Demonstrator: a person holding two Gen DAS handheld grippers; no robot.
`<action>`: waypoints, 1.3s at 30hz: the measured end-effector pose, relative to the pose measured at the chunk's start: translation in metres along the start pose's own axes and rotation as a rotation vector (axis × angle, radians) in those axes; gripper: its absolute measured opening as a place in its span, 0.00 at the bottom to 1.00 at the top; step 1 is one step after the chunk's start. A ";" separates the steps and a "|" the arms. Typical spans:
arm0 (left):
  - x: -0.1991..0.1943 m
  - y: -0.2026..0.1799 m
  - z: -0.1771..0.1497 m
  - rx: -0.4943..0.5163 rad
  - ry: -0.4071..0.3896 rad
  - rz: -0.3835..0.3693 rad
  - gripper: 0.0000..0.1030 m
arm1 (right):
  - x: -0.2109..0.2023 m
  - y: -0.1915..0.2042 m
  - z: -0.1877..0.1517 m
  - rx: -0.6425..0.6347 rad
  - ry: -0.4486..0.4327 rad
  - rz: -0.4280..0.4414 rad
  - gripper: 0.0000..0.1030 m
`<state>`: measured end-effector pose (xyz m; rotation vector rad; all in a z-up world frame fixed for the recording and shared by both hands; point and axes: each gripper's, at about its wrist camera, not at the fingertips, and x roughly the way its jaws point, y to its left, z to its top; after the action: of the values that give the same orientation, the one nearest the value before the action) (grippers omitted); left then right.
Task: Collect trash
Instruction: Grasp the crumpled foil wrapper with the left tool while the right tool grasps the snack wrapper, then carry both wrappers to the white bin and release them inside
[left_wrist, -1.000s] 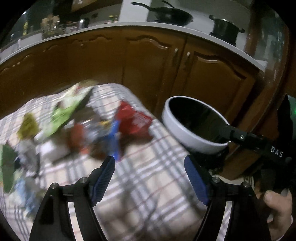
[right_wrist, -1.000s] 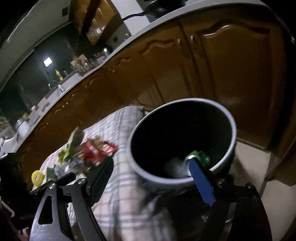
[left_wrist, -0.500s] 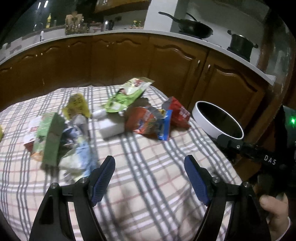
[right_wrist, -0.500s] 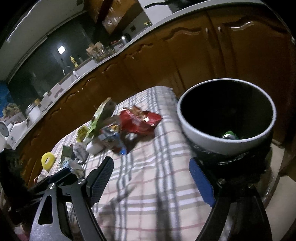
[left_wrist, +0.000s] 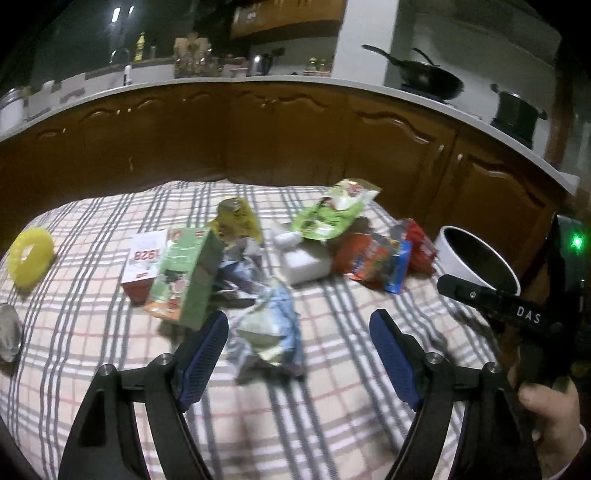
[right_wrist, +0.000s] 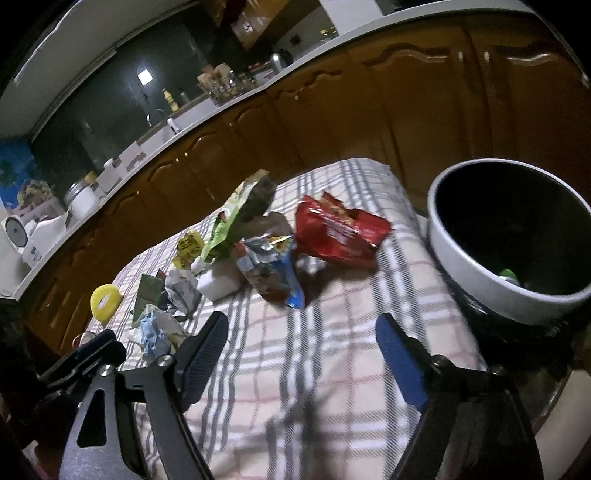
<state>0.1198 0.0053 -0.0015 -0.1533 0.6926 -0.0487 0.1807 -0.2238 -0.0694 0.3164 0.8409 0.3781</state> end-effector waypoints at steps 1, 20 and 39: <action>0.003 0.002 0.000 -0.005 0.006 0.005 0.77 | 0.005 0.002 0.002 -0.001 0.008 0.005 0.74; 0.059 0.015 0.009 -0.042 0.133 -0.038 0.33 | 0.061 0.022 0.020 -0.067 0.095 0.019 0.07; 0.040 -0.050 0.006 0.078 0.105 -0.239 0.31 | -0.045 -0.031 -0.003 0.029 -0.031 -0.028 0.06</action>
<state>0.1548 -0.0471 -0.0149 -0.1592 0.7729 -0.3143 0.1568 -0.2711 -0.0547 0.3358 0.8202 0.3342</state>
